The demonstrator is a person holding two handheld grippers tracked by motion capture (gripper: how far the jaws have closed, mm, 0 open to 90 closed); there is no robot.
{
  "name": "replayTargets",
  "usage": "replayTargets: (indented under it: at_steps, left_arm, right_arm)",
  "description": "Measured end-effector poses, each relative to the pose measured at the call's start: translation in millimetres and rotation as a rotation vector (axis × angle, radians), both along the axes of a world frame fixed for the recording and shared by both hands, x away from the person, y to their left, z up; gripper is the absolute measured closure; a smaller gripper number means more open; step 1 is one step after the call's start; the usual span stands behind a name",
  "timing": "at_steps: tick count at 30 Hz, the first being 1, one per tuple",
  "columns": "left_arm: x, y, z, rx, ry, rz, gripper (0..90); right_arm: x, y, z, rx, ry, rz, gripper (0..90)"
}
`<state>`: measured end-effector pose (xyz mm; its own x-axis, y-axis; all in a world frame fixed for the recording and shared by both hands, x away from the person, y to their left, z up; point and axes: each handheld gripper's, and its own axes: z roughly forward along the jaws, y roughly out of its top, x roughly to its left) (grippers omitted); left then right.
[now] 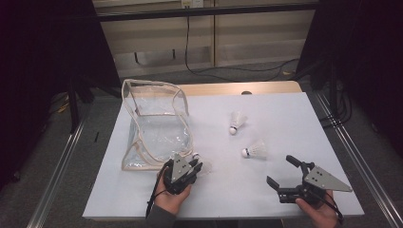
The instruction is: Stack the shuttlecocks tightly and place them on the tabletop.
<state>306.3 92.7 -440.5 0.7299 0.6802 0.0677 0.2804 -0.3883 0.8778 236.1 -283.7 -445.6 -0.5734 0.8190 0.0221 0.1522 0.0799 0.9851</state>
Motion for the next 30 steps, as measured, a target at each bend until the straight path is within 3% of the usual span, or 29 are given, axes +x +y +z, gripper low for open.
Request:
replayTargets:
  at_steps: [5,11,19,26,30]
  left_arm:
    - [-1.7,1.2,4.1,-0.019,-0.004,0.007,89.5]
    - [-4.7,1.3,11.2,-0.071,0.012,0.015,90.0]
    - [-4.7,-4.5,21.3,-0.157,0.072,0.032,90.0]
    - [-3.2,-14.7,27.7,-0.187,0.094,0.042,90.0]
    - [0.0,-20.3,29.7,-0.183,0.106,0.05,90.0]
  right_arm:
    - [-0.2,-0.5,0.1,-0.001,0.0,-0.002,2.1]
    - [-0.3,-0.7,0.2,0.002,-0.001,-0.002,2.1]
    - [-0.4,-1.3,0.7,0.006,-0.005,-0.003,2.1]
    - [-0.6,-2.1,0.5,0.003,-0.006,-0.006,2.1]
    - [-0.6,-2.4,0.3,0.003,-0.007,-0.007,2.1]
